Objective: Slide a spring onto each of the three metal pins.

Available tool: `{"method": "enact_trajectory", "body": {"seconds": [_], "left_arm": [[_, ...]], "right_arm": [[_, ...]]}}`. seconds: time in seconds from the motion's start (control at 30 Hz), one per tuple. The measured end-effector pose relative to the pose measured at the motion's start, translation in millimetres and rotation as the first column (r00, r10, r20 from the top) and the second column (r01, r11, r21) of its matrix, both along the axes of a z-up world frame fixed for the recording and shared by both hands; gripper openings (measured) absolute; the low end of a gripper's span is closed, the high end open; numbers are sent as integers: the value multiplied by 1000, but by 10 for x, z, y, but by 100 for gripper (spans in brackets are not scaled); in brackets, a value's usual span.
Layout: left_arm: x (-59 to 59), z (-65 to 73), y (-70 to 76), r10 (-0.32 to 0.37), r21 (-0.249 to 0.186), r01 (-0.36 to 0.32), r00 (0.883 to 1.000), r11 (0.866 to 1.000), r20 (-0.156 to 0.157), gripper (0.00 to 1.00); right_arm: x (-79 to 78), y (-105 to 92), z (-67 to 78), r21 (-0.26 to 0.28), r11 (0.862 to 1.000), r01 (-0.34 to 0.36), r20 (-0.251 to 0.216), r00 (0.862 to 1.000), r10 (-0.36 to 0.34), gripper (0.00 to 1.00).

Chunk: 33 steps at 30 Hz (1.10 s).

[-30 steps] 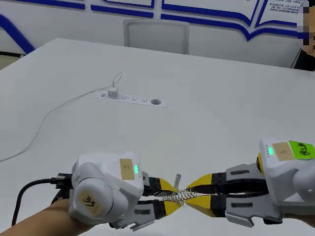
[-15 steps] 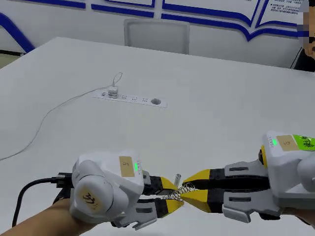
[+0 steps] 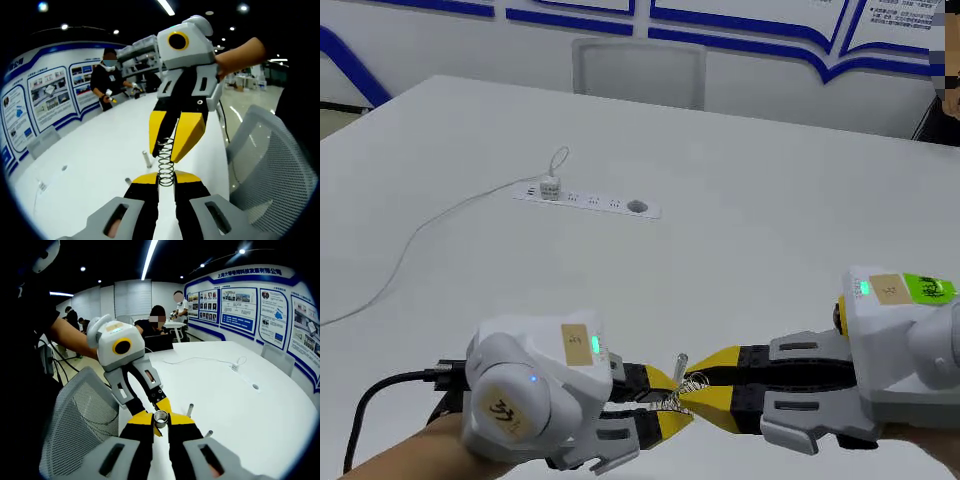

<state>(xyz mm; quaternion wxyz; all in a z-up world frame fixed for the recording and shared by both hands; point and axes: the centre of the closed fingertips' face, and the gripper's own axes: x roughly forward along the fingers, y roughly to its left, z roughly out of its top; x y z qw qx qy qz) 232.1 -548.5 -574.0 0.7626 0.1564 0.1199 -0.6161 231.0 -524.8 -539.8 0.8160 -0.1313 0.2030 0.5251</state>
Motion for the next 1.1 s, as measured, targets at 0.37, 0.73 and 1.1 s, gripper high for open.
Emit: {"method": "enact_trajectory", "body": {"seconds": [0.37,0.73,1.1], "left_arm": [[87,51,90,64,-36,-63,998,997,23,15],[186,32,267,169,-61,-168,985,984,19,38],[305,2,638,336,-97,-330,940,939,54,59]], "right_arm": [[78,51,87,38,999,37,-1,999,-37,11],[175,-89,41,9,996,91,3,996,-91,11],[263,-323,-60,-38,988,151,16,989,-150,11]]}}
